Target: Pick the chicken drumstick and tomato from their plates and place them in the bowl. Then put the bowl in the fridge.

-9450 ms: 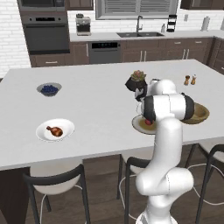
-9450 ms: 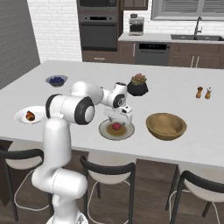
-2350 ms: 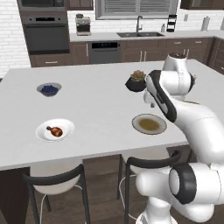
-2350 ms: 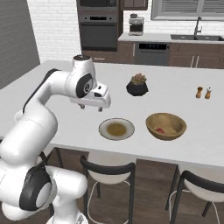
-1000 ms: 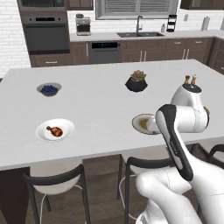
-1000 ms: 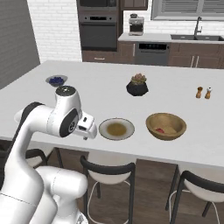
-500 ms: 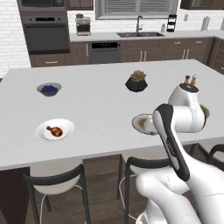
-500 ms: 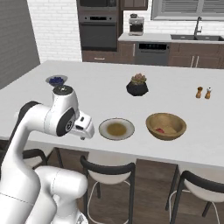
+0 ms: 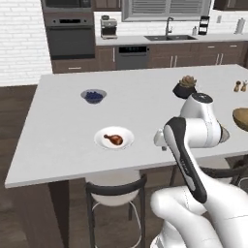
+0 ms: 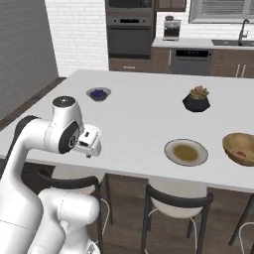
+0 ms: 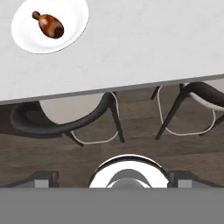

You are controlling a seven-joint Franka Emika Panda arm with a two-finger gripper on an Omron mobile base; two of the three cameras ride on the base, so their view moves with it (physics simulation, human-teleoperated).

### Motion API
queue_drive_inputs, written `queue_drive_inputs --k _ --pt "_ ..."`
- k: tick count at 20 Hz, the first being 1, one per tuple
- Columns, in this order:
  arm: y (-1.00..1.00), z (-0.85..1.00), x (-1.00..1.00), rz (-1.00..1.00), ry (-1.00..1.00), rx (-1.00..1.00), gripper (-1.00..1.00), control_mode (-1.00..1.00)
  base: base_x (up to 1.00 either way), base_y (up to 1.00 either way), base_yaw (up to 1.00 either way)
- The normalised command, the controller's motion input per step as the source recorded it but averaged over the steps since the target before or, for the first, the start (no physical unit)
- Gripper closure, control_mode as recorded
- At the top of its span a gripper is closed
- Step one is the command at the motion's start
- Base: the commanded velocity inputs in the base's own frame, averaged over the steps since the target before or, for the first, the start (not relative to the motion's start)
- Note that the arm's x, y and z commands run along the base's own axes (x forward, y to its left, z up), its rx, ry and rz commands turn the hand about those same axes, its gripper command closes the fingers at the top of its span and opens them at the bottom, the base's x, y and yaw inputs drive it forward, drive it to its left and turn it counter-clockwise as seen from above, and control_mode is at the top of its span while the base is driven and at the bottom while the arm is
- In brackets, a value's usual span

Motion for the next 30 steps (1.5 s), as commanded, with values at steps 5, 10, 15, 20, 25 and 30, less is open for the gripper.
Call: queue_drive_inputs --k 5,10,15,20,25,30 --pt "0.00 0.00 0.00 0.00 0.00 0.00 -1.00 1.00 0.15 0.83 0.00" --pt "0.00 0.00 0.00 0.00 0.00 0.00 -1.00 1.00 0.21 0.37 0.00" --pt "0.00 0.00 0.00 0.00 0.00 0.00 -1.00 1.00 0.38 0.01 0.00" --pt "0.00 0.00 0.00 0.00 0.00 0.00 -1.00 1.00 0.45 0.00 0.00" --pt "0.00 0.00 0.00 0.00 0.00 0.00 -1.00 1.00 0.63 0.08 0.00" --pt "0.00 0.00 0.00 0.00 0.00 0.00 -1.00 1.00 0.41 0.00 0.00"
